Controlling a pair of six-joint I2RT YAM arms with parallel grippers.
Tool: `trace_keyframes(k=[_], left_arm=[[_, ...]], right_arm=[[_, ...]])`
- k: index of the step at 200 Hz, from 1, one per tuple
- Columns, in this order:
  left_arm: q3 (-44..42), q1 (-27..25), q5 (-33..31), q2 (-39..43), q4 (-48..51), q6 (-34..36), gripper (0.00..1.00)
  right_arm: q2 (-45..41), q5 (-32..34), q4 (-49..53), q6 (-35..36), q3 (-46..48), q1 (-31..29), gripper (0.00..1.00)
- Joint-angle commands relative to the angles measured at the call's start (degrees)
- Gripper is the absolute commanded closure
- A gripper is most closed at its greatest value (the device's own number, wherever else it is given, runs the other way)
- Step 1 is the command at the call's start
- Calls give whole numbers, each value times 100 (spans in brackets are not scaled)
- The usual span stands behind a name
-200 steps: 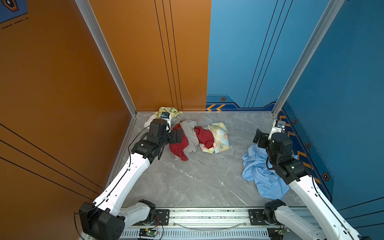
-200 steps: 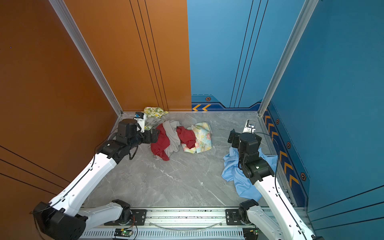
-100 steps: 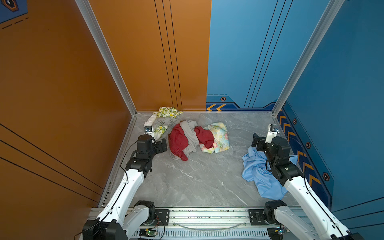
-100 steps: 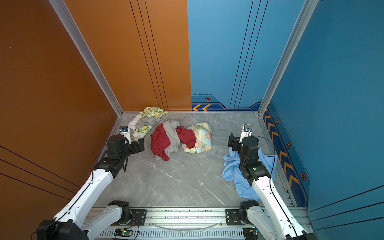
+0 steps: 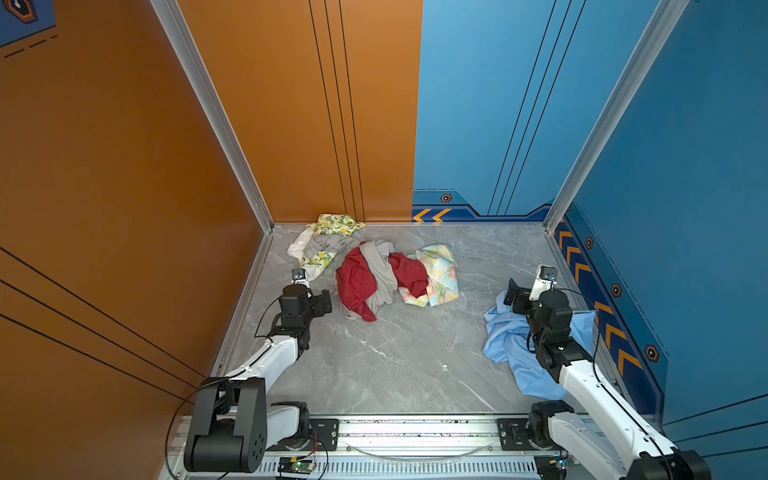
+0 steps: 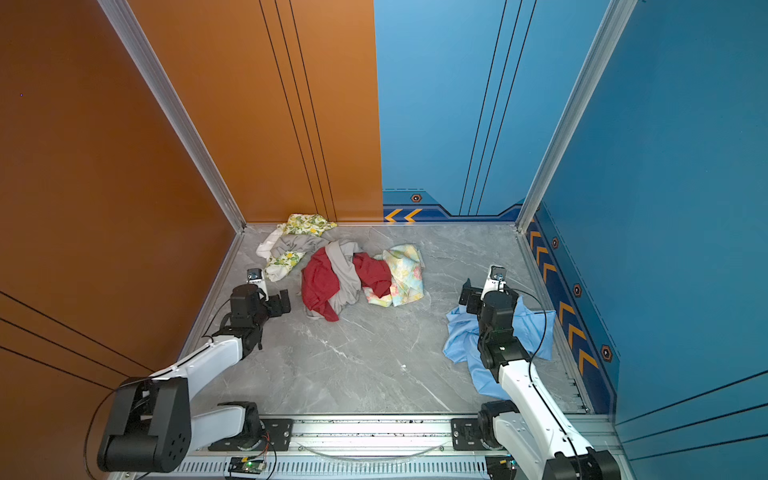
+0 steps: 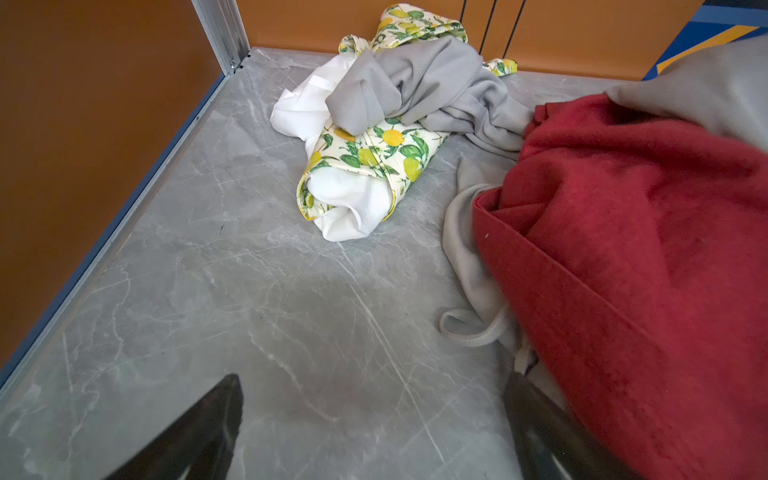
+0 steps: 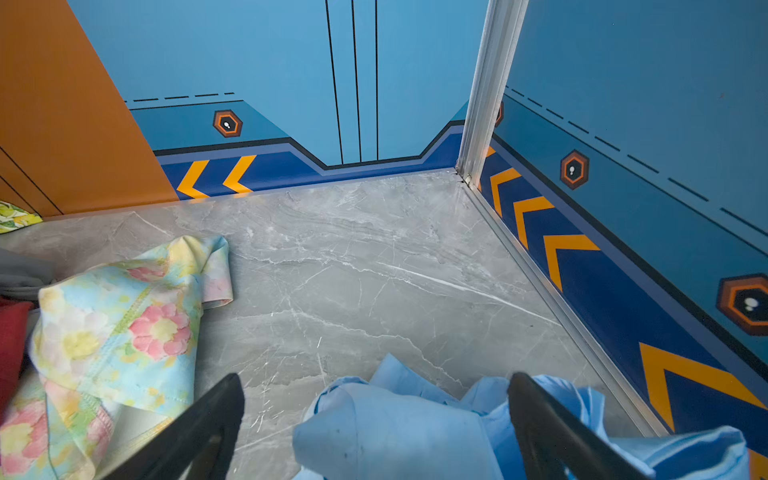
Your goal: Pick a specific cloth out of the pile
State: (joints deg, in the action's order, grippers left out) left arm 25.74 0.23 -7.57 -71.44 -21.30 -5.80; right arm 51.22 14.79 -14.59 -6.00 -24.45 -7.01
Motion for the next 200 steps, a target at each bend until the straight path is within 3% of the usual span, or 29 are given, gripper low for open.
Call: trace_keyframes(k=[1,44,72,122,155,184,200], left_arm=[[-235,109,173,-190,-1195,176,2],[-503,44,173,-558,-1994,461,2],[-481,14,495,-684,-2170,531,2],[-679,2,253,-934,-2828,475,2],[-810,-26,132,-1463,-3556,469,2],[-774,-209,-187,-1824,-3910,620,2],[-687,-186,-216,-1840,-3776,581,2]], right_arm=[[170,-4,-776,209,283,40,0],[683,-78,-1682,313,730,112,0],[1230,-134,-2493,386,884,155,0],[2513,-440,-3767,323,932,313,0],[3008,-567,-3908,412,736,340,0],[3783,-664,-4805,501,813,313,0],[3660,-614,-4139,453,577,350,0]])
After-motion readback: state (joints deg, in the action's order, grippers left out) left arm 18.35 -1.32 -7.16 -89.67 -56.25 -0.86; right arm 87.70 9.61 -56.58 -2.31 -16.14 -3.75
